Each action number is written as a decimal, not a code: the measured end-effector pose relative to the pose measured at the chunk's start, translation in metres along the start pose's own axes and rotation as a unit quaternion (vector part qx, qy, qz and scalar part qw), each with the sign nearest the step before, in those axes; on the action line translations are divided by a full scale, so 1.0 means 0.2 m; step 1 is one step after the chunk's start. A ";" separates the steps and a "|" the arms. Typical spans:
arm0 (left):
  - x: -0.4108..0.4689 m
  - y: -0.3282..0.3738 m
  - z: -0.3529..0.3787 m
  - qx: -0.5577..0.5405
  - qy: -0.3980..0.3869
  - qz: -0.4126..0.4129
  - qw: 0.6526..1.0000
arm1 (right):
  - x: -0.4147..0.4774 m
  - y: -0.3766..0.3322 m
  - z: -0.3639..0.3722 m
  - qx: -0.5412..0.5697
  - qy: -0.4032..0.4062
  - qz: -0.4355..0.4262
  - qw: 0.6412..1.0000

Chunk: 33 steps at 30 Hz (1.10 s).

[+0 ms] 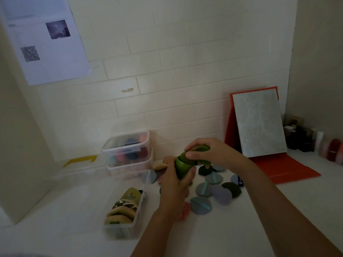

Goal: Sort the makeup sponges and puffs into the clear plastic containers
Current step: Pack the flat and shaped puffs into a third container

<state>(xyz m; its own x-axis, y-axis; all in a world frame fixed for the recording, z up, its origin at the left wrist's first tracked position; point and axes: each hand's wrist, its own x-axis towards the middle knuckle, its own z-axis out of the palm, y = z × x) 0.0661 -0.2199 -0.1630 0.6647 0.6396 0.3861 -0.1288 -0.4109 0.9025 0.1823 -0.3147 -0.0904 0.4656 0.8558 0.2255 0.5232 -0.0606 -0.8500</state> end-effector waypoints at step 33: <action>0.04 0.06 -0.04 -0.283 -0.171 -0.182 0.926 | -0.01 0.03 0.00 0.045 0.000 -0.070 0.997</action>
<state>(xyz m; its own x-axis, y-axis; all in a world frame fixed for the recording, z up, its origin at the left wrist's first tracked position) 0.0637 -0.2143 -0.1478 0.9213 0.3866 0.0415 -0.1518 0.2595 0.9537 0.1844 -0.3168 -0.0956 0.3919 0.8531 0.3443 0.5160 0.1060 -0.8500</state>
